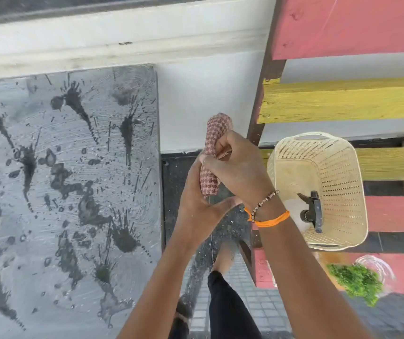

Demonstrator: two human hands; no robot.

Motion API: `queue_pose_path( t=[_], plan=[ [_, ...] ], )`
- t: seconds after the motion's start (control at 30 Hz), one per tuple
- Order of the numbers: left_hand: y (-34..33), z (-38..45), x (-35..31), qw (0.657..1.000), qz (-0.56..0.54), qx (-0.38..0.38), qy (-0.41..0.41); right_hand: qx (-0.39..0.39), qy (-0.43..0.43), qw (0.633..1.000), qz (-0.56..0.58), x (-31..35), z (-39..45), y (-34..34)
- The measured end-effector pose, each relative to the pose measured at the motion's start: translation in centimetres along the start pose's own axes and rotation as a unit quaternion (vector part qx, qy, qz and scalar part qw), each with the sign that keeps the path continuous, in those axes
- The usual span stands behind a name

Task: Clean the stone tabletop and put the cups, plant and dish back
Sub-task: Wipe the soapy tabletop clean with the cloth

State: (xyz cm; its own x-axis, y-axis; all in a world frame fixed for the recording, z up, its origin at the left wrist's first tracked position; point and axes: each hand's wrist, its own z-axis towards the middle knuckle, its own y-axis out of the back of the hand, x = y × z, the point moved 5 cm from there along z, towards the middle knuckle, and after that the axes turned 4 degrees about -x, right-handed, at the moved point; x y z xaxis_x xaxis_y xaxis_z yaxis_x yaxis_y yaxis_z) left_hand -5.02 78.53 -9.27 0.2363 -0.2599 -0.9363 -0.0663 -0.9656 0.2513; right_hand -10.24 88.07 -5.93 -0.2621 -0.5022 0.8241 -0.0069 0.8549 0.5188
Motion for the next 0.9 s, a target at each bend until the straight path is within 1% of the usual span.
queue_pose_path(
  t=[0.03,0.1,0.13,0.17,0.23,0.3,0.33,0.4,0.47,0.53,0.6,0.67,0.73,0.77,0.83,0.9],
  plan=[
    [1.9,-0.8,0.0,0.999,-0.011,-0.047,-0.007,0.019,-0.013,0.999,0.049,0.8,-0.9,-1.2],
    [6.0,-2.8,0.5,0.990,-0.049,-0.133,0.014,0.081,-0.037,0.984,0.156,2.4,-3.0,-4.0],
    [8.0,-3.9,0.8,0.983,-0.083,-0.159,0.032,0.112,-0.035,0.977,0.178,3.3,-4.1,-5.3],
    [9.7,-5.1,1.2,0.977,-0.123,-0.168,0.053,0.124,-0.013,0.979,0.161,4.0,-5.2,-6.3],
    [13.5,-7.9,2.8,0.965,-0.167,-0.180,0.098,0.115,0.064,0.989,0.075,5.5,-7.3,-8.5],
    [16.8,-10.3,4.7,0.951,-0.196,-0.182,0.152,0.120,0.130,0.984,0.028,7.1,-9.3,-10.4],
    [18.9,-11.8,5.7,0.946,-0.201,-0.182,0.177,0.151,0.151,0.977,0.025,8.0,-10.8,-12.0],
    [23.2,-14.6,7.2,0.944,-0.191,-0.178,0.201,0.255,0.161,0.953,0.022,9.8,-13.9,-16.1],
    [27.4,-17.2,8.1,0.959,-0.159,-0.148,0.184,0.354,0.165,0.921,0.012,11.7,-17.2,-20.3],
    [31.7,-19.9,8.4,0.974,-0.116,-0.128,0.147,0.401,0.189,0.896,-0.033,13.7,-20.2,-24.0],
    [35.9,-22.2,9.1,0.977,-0.086,-0.139,0.137,0.418,0.201,0.883,-0.077,15.6,-22.8,-27.2],
    [39.7,-24.0,9.8,0.977,-0.086,-0.151,0.125,0.418,0.229,0.871,-0.119,17.3,-24.9,-30.0],
    [43.6,-25.8,11.0,0.973,-0.088,-0.175,0.121,0.436,0.274,0.843,-0.155,19.3,-27.5,-33.4],
    [45.1,-26.3,11.5,0.971,-0.086,-0.189,0.121,0.445,0.288,0.833,-0.159,20.0,-28.4,-34.6],
    [48.0,-27.4,12.8,0.963,-0.072,-0.226,0.126,0.453,0.303,0.825,-0.146,21.6,-29.9,-37.2],
    [50.7,-28.2,14.0,0.949,-0.065,-0.283,0.123,0.469,0.294,0.822,-0.132,23.0,-30.9,-39.7]
  ],
)
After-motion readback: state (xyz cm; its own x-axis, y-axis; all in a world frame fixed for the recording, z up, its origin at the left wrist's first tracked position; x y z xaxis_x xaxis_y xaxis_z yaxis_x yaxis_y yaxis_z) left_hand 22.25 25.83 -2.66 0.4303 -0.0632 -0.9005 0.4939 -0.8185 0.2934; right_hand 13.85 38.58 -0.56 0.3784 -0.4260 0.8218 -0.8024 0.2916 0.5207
